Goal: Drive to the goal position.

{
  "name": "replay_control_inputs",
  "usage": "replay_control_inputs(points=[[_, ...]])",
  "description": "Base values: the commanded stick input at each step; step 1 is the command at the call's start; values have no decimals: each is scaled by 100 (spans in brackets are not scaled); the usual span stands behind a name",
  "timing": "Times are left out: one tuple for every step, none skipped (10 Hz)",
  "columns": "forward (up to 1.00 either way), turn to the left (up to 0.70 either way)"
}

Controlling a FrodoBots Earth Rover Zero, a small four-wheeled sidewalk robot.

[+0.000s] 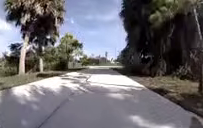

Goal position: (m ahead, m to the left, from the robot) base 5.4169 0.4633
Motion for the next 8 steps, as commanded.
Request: replay_control_inputs(points=[[85, 0], [85, 0], [85, 0], [85, 0], [85, 0], [85, 0], [85, 0], [85, 0]])
